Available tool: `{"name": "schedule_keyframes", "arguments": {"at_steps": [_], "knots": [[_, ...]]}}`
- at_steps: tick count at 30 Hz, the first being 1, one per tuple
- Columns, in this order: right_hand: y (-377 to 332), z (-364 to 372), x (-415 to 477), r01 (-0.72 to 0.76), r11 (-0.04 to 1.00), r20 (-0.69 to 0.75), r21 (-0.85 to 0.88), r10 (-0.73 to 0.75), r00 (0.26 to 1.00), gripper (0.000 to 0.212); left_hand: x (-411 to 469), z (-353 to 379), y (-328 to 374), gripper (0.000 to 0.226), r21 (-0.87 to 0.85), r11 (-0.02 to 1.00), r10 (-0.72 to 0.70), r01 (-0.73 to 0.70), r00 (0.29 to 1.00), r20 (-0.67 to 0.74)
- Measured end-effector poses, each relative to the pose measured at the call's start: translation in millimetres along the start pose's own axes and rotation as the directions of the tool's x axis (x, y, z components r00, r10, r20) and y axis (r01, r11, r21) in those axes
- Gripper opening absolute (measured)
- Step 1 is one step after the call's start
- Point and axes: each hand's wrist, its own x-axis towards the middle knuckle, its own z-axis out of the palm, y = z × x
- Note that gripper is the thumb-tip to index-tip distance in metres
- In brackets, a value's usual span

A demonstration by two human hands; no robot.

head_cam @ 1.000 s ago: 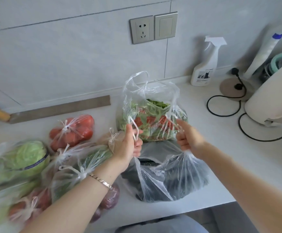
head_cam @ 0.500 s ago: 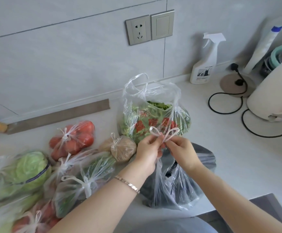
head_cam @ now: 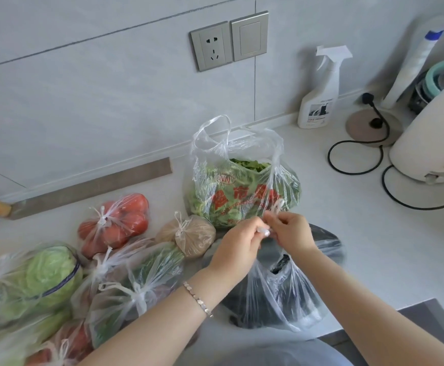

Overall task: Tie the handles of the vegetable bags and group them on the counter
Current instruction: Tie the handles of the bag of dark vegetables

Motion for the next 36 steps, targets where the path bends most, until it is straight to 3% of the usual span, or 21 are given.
{"name": "schedule_keyframes", "arguments": {"at_steps": [3, 5, 8, 11, 14, 16, 18, 20, 21, 23, 25, 26, 27, 29, 31, 34, 36], "knots": [[3, 0, -1, 0.046, 0.991, 0.025, -0.126, -0.043, 0.999, 0.014, -2, -2, -4, 0.017, 0.123, 0.989, 0.077, -0.080, 0.996, 0.035], [0, -3, -5, 0.094, 0.982, 0.043, -0.166, -0.088, 0.995, 0.034, -1, -4, -5, 0.014, 0.127, 0.990, 0.064, -0.062, 0.998, -0.013], [-3, -12, -14, 0.240, 0.932, 0.255, -0.271, -0.171, 0.952, 0.017, 0, -8, -10, 0.010, 0.074, 0.997, -0.012, 0.020, 0.994, -0.105], [-1, -23, -23, 0.213, 0.973, 0.482, -0.091, -0.144, 0.864, 0.037, 1, -6, -15, 0.007, -0.072, 0.987, -0.148, 0.141, 0.982, -0.116], [0, -29, -22, 0.185, 0.962, 0.404, 0.201, -0.253, 0.879, 0.038, 5, 1, -9, 0.010, -0.285, 0.911, -0.325, 0.298, 0.944, -0.052], [-1, -24, -19, 0.248, 0.945, 0.298, 0.214, -0.305, 0.905, 0.027, 9, 4, -2, 0.016, -0.440, 0.804, -0.459, 0.400, 0.888, -0.031], [-1, -20, -16, 0.281, 0.956, 0.238, 0.078, -0.292, 0.926, 0.014, 13, 5, 1, 0.020, -0.570, 0.659, -0.587, 0.492, 0.809, 0.019], [-5, -20, -13, 0.288, 0.951, 0.238, -0.114, -0.256, 0.937, 0.036, 17, 4, 2, 0.026, -0.710, 0.473, -0.668, 0.523, 0.738, 0.099], [-7, -21, -14, 0.279, 0.956, 0.246, -0.095, -0.249, 0.937, 0.036, 19, 3, 2, 0.028, -0.785, 0.356, -0.688, 0.507, 0.711, 0.146], [-8, -22, -19, 0.190, 0.975, 0.305, 0.111, -0.216, 0.927, 0.035, 23, 1, 4, 0.029, -0.891, 0.121, -0.701, 0.437, 0.673, 0.235], [7, -25, -23, 0.103, 0.971, 0.248, 0.216, -0.157, 0.956, 0.037, 22, -2, 0, 0.030, -0.919, -0.010, -0.723, 0.395, 0.632, 0.279], [19, -30, -24, 0.090, 0.974, 0.189, 0.209, -0.131, 0.973, 0.038, 20, -3, -5, 0.031, -0.911, 0.012, -0.734, 0.413, 0.622, 0.272], [34, -36, -24, 0.093, 0.985, 0.126, 0.148, -0.112, 0.986, 0.039, 16, -3, -13, 0.032, -0.870, 0.123, -0.742, 0.477, 0.627, 0.238], [61, -48, -28, 0.077, 0.997, 0.028, 0.031, -0.078, 0.997, 0.041, 3, -4, -32, 0.036, -0.618, 0.485, -0.710, 0.618, 0.691, 0.135], [82, -58, -34, 0.043, 0.997, -0.019, -0.071, -0.044, 0.999, 0.040, -11, -3, -47, 0.039, -0.330, 0.725, -0.587, 0.604, 0.793, 0.161], [103, -59, -39, 0.055, 0.972, -0.095, -0.230, -0.079, 0.992, 0.046, -27, 6, -63, 0.037, -0.020, 0.906, -0.405, 0.423, 0.878, 0.254], [103, -56, -39, 0.196, 0.906, -0.106, -0.375, -0.252, 0.962, 0.054, -31, 14, -68, 0.031, 0.204, 0.970, -0.187, 0.133, 0.944, 0.272]]}}
